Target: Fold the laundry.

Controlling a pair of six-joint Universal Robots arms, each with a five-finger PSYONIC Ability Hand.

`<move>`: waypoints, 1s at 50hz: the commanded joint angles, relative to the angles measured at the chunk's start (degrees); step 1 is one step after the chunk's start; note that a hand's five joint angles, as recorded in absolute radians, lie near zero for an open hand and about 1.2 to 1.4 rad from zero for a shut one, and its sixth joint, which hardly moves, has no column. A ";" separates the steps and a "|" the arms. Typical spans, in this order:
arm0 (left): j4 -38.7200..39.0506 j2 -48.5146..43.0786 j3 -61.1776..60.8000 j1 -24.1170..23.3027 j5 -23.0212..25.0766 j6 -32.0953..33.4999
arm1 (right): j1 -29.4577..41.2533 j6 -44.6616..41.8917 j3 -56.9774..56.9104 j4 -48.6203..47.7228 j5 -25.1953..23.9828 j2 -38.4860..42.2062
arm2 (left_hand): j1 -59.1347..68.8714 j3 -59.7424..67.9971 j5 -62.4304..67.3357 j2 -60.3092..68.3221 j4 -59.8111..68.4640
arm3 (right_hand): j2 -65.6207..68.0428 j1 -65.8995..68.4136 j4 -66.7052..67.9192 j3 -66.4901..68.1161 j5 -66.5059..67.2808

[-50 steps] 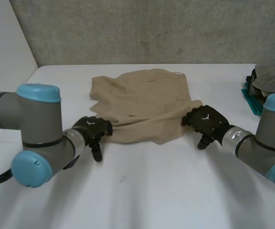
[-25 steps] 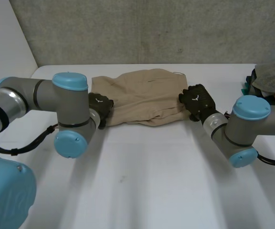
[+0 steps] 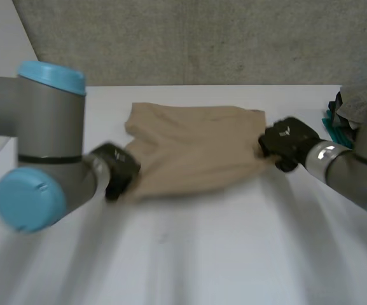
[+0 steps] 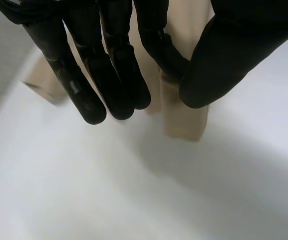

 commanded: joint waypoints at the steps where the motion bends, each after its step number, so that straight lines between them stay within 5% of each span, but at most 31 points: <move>1: -12.97 14.16 -19.19 -1.19 8.97 9.66 | -5.24 -22.25 10.29 34.47 -4.03 -12.51 | 14.30 11.97 13.03 11.62 11.52 | 13.28 17.09 11.97 12.64 14.26; 6: -10.87 15.85 -20.27 -2.77 10.83 11.17 | -5.07 -25.36 12.23 34.33 -5.79 -13.31 | 14.30 11.97 13.03 11.62 11.52 | 13.28 17.09 11.97 12.64 14.26; 19: -3.30 4.25 1.53 -2.07 3.01 1.24 | -2.43 -0.75 5.99 18.50 -2.54 -8.65 | 14.30 11.97 13.03 11.62 11.52 | 13.28 17.09 11.97 12.64 14.26; 21: -4.18 3.89 2.59 -2.24 2.48 -1.39 | -2.17 0.92 5.99 17.27 -2.28 -8.39 | -2.40 -4.73 -3.67 -5.08 -5.18 | 13.28 17.09 11.97 12.64 14.26; 22: -4.96 4.15 2.59 -2.25 2.22 -4.36 | -1.99 2.24 5.99 16.22 -2.01 -8.21 | -20.65 -22.98 -21.92 -23.33 -23.43 | 13.28 17.09 11.97 12.64 14.26; 25: -5.32 5.29 0.41 -2.16 1.69 -10.25 | -1.73 3.91 6.08 14.99 -1.66 -8.04 | -41.78 -44.11 -43.05 -44.46 -44.56 | 13.28 17.09 11.97 12.64 14.26; 36: -1.02 12.68 -15.68 -2.33 3.88 -19.42 | -0.59 13.32 6.70 7.78 0.54 -7.42 | -42.70 -45.04 -43.98 -45.38 -45.48 | 13.28 17.09 11.97 12.64 14.26; 50: 8.83 6.97 -18.77 -5.67 3.27 -21.79 | 0.47 21.58 7.14 2.94 3.26 -7.24 | -34.63 -36.96 -35.90 -37.31 -37.41 | 13.28 17.09 11.97 12.64 14.26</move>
